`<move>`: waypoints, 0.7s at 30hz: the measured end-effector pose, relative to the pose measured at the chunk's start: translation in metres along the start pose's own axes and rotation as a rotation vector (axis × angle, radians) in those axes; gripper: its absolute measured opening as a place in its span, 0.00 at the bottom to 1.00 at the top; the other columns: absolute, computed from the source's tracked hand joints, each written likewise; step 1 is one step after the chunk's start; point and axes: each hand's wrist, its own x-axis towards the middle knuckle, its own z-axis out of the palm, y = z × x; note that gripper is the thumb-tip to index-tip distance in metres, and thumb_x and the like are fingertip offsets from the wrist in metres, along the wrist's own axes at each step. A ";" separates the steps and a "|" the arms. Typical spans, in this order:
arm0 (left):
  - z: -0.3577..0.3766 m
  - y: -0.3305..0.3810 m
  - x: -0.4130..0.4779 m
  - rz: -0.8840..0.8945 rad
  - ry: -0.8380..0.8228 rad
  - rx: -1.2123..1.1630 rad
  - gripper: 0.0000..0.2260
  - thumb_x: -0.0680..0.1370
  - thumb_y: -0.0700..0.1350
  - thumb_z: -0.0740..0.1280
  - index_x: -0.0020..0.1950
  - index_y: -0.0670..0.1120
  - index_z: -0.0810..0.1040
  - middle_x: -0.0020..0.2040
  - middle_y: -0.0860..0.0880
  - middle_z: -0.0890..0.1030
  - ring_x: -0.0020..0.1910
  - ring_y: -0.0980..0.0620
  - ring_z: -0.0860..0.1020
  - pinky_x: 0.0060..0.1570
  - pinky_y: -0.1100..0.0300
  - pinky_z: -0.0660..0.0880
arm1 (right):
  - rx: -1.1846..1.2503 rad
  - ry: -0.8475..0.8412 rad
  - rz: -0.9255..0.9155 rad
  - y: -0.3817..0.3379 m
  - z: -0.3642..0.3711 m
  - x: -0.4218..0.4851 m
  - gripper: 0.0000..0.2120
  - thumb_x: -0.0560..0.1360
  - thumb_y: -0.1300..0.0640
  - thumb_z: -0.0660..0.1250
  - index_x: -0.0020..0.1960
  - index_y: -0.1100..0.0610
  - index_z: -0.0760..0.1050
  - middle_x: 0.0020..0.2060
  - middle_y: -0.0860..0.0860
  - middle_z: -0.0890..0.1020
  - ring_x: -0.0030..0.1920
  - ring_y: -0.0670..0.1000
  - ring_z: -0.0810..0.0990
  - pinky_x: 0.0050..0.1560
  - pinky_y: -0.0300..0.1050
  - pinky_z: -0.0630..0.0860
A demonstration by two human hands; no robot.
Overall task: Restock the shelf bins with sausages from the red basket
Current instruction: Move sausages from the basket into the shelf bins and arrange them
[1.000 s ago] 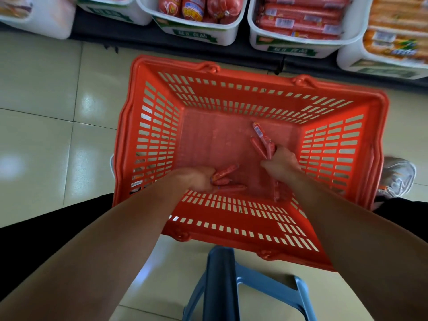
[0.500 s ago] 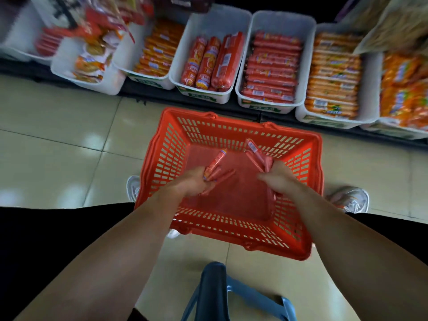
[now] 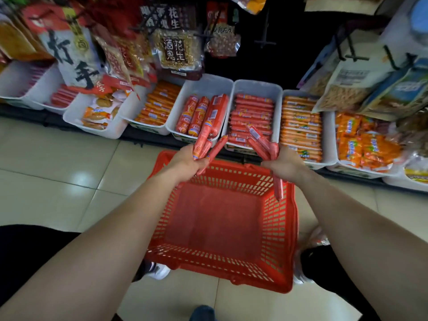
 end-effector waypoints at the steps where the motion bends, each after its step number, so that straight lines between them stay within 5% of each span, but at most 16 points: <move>1: -0.003 0.005 0.011 0.017 0.010 0.038 0.10 0.77 0.46 0.72 0.58 0.47 0.79 0.44 0.51 0.83 0.41 0.54 0.80 0.40 0.61 0.71 | -0.017 0.011 -0.014 -0.004 -0.005 0.011 0.14 0.69 0.55 0.76 0.52 0.54 0.77 0.40 0.51 0.81 0.42 0.55 0.80 0.36 0.42 0.67; 5: -0.015 0.016 0.055 0.039 0.050 0.110 0.13 0.78 0.48 0.71 0.61 0.50 0.77 0.49 0.50 0.81 0.47 0.51 0.79 0.41 0.63 0.71 | -0.061 0.032 -0.074 -0.022 -0.013 0.061 0.15 0.70 0.56 0.76 0.54 0.52 0.75 0.44 0.52 0.80 0.46 0.56 0.79 0.42 0.41 0.69; 9: -0.031 0.025 0.102 0.039 0.054 0.174 0.14 0.78 0.48 0.71 0.63 0.46 0.76 0.52 0.46 0.81 0.52 0.45 0.79 0.51 0.56 0.73 | -0.020 0.084 -0.132 -0.039 -0.011 0.114 0.19 0.73 0.55 0.75 0.60 0.51 0.73 0.49 0.51 0.79 0.49 0.54 0.78 0.50 0.44 0.73; 16: -0.031 0.026 0.156 0.015 0.191 -0.121 0.03 0.80 0.45 0.69 0.53 0.49 0.78 0.38 0.52 0.80 0.38 0.52 0.79 0.38 0.58 0.73 | -0.181 0.189 -0.145 -0.029 0.008 0.179 0.27 0.73 0.50 0.74 0.68 0.50 0.68 0.58 0.57 0.81 0.57 0.62 0.80 0.58 0.54 0.77; 21: -0.007 0.012 0.171 -0.033 0.191 -0.267 0.18 0.71 0.55 0.72 0.57 0.47 0.81 0.43 0.49 0.84 0.45 0.46 0.84 0.54 0.44 0.80 | -0.406 0.071 -0.072 0.004 0.038 0.191 0.28 0.71 0.44 0.72 0.68 0.47 0.69 0.61 0.54 0.80 0.63 0.60 0.76 0.66 0.58 0.66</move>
